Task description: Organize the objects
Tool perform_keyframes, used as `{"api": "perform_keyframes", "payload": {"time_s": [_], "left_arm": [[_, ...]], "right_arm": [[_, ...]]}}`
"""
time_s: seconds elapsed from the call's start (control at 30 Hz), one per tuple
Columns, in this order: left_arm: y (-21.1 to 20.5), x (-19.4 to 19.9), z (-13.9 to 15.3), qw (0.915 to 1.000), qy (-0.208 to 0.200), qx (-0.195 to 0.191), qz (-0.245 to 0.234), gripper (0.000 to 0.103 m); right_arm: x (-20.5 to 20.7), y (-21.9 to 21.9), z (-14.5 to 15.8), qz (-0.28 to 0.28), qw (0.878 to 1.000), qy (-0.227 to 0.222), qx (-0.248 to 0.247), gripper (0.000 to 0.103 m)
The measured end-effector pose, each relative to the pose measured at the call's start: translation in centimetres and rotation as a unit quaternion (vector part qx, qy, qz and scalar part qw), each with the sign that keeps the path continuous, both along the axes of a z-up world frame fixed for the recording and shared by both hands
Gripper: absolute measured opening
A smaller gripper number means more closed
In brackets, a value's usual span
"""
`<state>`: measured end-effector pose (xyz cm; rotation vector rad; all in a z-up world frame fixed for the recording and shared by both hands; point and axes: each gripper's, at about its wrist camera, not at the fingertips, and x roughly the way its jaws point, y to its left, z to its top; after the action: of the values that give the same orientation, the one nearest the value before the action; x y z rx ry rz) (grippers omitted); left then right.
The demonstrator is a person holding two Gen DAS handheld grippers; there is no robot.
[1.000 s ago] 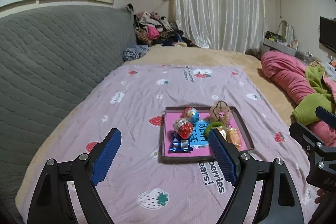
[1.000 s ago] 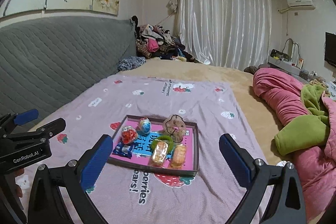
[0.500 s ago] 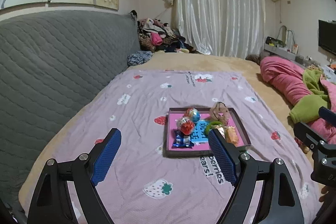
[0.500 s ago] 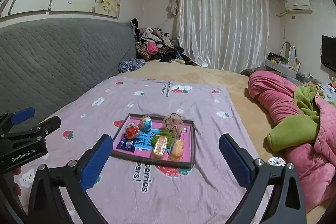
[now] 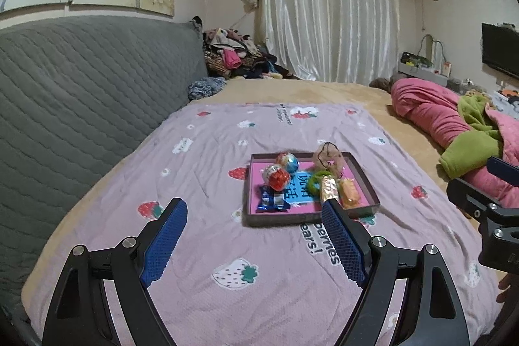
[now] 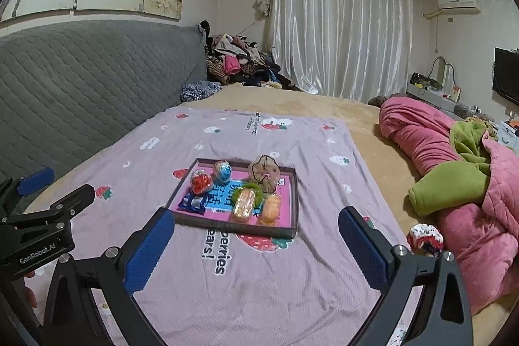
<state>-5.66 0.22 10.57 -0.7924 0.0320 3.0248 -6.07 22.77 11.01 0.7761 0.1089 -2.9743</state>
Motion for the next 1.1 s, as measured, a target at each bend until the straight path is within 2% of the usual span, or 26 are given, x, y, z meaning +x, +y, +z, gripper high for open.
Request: {"api": "perform_keyframes", "payload": {"time_s": [0.17,0.3,0.47,0.63,0.97,1.1], "left_arm": [[0.5,0.4,-1.5,0.9998,-0.007,-0.018,0.005,0.086],[0.4,0.2,-2.8,0.9998,-0.016,-0.011,0.004,0.086],[0.5,0.2,-4.9,0.9995,-0.019,-0.022,0.016,0.086],[0.2,-0.1,-6.5,0.9996,-0.027,-0.001,0.001,0.086],[0.1,-0.8,-9.5,0.9997,-0.025,-0.006,0.002,0.086],[-0.1,-1.4,-10.6,0.9993,-0.037,-0.005,0.005,0.086]], "right_arm": [[0.5,0.2,-1.8,0.002,1.000,-0.003,0.001,0.102],[0.4,0.5,-3.3,-0.002,1.000,-0.010,0.005,0.102],[0.1,0.8,-5.2,-0.005,1.000,-0.020,0.006,0.102],[-0.3,0.8,-6.9,-0.006,0.999,-0.026,0.019,0.102],[-0.8,1.3,-10.1,-0.009,0.999,-0.046,0.007,0.102],[-1.0,1.5,-11.1,-0.012,0.998,-0.054,0.003,0.102]]}}
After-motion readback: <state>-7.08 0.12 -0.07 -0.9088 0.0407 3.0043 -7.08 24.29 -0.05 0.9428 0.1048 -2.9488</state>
